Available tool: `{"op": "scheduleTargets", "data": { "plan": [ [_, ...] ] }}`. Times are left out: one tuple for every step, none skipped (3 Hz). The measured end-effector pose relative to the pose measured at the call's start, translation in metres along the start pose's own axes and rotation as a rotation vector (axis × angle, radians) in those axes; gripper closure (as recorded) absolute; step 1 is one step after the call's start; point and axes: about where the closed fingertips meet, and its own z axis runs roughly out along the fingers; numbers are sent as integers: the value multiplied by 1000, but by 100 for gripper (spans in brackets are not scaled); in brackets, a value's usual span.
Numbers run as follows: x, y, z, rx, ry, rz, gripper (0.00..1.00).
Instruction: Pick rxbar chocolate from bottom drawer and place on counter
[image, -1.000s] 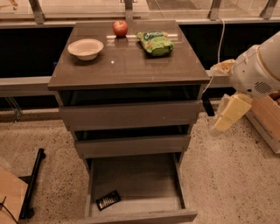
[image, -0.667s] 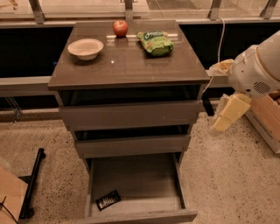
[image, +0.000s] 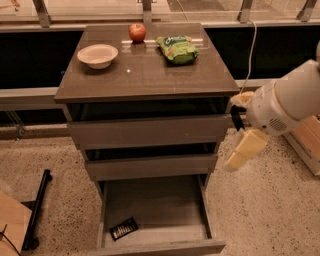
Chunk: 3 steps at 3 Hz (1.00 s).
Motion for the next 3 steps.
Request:
{"op": "scheduleTargets", "data": {
  "plan": [
    [10, 23, 64, -53, -91, 46, 0],
    [24, 48, 142, -71, -193, 96, 0],
    [23, 48, 140, -74, -191, 95, 0]
  ]
}}
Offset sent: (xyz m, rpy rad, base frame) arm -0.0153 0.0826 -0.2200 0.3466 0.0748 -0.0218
